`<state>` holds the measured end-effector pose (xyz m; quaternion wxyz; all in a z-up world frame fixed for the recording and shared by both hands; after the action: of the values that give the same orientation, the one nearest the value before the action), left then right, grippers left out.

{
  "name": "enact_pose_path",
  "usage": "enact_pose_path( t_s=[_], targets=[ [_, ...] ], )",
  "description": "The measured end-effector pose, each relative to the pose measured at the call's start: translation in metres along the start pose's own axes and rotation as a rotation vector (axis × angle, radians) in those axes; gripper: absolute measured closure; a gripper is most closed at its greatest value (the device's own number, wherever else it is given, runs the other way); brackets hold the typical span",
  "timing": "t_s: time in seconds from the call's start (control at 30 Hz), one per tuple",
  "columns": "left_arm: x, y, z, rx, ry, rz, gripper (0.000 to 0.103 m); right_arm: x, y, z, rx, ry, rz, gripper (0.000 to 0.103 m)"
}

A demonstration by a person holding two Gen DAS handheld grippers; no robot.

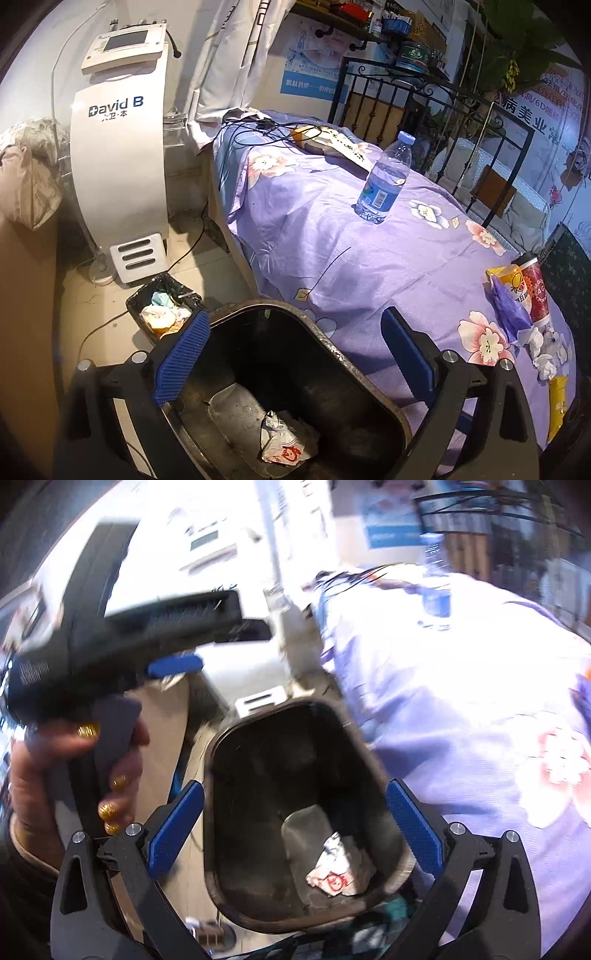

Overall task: Collect trash
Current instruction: 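Move both tools back over the remaining trash on the bed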

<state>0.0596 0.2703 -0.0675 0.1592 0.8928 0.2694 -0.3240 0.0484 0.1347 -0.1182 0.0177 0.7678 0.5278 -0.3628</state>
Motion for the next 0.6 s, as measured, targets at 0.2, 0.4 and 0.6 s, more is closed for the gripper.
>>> enact_pose_path(
  t_s=[0.2, 0.4, 0.6],
  targets=[
    [0.005, 0.044, 0.005, 0.071, -0.010, 0.078, 0.011, -0.048, 0.043, -0.005, 0.069, 0.111, 0.165, 0.006],
    [0.008, 0.103, 0.022, 0.176, -0.036, 0.184, 0.011, -0.096, 0.087, 0.004, 0.191, 0.203, 0.295, 0.006],
    [0.007, 0.161, 0.039, 0.278, -0.066, 0.299, 0.011, -0.140, 0.116, 0.013, 0.165, 0.285, 0.431, 0.006]
  ],
)
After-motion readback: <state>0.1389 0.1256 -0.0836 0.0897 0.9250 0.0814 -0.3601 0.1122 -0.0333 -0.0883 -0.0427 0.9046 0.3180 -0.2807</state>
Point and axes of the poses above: each gripper's, at about its wrist camera, not at the fingertips, and x roughly the way its jaws point, y to its right, z to its underside, the point moved 5 cm from there along x, roughly the way its jaws point, and after that the axes turned 6 degrees about -z, right-handed, at the moved point
